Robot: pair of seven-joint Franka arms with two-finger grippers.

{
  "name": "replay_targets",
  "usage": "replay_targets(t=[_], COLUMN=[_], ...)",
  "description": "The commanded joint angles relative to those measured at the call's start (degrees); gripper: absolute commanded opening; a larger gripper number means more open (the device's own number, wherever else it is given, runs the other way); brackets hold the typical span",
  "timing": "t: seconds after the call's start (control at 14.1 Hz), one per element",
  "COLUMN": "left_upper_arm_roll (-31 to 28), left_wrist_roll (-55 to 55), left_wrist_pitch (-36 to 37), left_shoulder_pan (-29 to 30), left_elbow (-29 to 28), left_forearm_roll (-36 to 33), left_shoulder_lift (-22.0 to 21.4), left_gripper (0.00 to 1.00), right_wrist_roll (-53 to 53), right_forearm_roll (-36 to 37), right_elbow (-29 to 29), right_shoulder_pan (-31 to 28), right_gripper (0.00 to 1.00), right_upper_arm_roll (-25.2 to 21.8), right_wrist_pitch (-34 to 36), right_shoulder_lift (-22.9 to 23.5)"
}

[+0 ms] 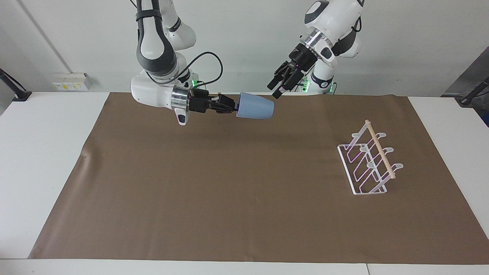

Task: Hang cup on cup holder
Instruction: 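Carry the cup toward center while the left gripper reaches toward it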

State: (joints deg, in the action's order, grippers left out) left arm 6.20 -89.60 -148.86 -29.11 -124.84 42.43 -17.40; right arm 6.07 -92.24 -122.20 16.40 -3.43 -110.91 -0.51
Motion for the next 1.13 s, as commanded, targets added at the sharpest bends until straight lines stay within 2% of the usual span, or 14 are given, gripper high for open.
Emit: replay_targets(t=[0.0, 0.21, 0.42, 1.06], left_upper_arm_roll=[-0.5, -0.6, -0.5, -0.2], left_wrist_roll=[-1.0, -0.1, 2.6, 1.5], left_wrist_pitch=[-3.8, -4.9, -4.9, -5.0], left_shoulder_pan=[-0.4, 0.1, 0.2, -1.8], left_elbow=[-1.2, -1.4, -1.6, -1.3], left_forearm_roll=[1.1, 1.1, 0.9, 0.9], left_shoulder_lift=[-0.4, 0.0, 4.0, 4.9], left_gripper=[1.0, 1.0, 1.0, 1.0], right_wrist_roll=[0.7, 0.7, 0.7, 0.8], right_forearm_roll=[-1.6, -1.6, -1.6, -1.6], right_elbow=[-1.5, -1.5, -1.5, -1.5], right_shoulder_pan=[0.0, 0.0, 0.0, 0.0], right_gripper=[0.0, 0.0, 0.0, 0.0], right_upper_arm_roll=[0.1, 0.1, 0.1, 0.1], right_wrist_pitch=[-0.8, -0.8, -0.8, -1.0], right_shoulder_lift=[-1.6, -1.6, -1.6, -1.6])
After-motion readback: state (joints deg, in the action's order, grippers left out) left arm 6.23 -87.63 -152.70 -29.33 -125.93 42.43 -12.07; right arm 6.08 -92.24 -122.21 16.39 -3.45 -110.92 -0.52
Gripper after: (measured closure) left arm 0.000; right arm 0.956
